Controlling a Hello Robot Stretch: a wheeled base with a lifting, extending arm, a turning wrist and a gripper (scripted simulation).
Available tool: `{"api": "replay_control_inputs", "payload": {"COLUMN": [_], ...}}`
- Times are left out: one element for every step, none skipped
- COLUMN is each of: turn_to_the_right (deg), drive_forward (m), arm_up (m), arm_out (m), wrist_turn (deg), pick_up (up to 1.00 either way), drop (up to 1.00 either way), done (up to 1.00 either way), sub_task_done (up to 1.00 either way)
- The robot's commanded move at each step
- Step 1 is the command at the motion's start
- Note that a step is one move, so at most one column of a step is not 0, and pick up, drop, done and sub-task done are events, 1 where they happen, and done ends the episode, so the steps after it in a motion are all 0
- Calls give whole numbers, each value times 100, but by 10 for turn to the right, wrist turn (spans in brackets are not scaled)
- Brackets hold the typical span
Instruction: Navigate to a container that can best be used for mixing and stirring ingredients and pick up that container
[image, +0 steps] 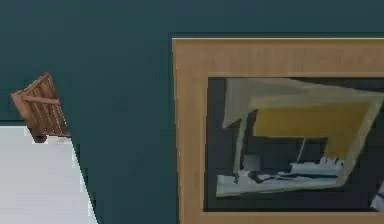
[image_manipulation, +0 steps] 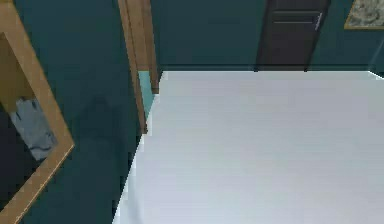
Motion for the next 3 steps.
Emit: {"api": "replay_control_inputs", "payload": {"turn_to_the_right": [-450,-450,-450], "drive_forward": [0,0,0], "arm_up": [0,0,0], "arm_out": [0,0,0], "wrist_turn": [0,0,0], "pick_up": [0,0,0], "drop": [0,0,0], "done": [0,0,0], "sub_task_done": [0,0,0]}}
